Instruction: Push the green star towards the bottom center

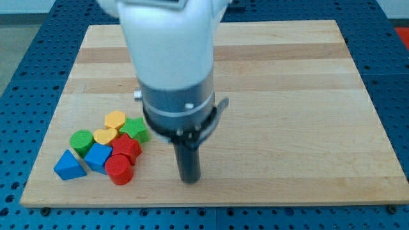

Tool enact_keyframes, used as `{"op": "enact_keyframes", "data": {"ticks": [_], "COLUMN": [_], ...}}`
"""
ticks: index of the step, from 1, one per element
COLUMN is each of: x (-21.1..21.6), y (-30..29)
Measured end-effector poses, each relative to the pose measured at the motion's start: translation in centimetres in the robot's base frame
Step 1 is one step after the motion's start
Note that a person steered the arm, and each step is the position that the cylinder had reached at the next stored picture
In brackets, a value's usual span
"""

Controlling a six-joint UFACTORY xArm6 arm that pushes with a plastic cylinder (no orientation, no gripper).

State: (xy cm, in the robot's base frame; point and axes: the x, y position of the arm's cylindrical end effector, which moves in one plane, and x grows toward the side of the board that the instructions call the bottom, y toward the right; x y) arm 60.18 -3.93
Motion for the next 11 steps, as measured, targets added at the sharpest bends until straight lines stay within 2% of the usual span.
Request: {"op": "enact_keyframes", "data": {"ticks": [1, 2, 3, 5, 6, 7, 11], "x": [1.7, 1.7, 1.6, 1.4, -0.7, -2.5, -2.7], "y": [-0.9, -2.1, -7.3, -24.3, -26.5, -26.4, -18.1]}}
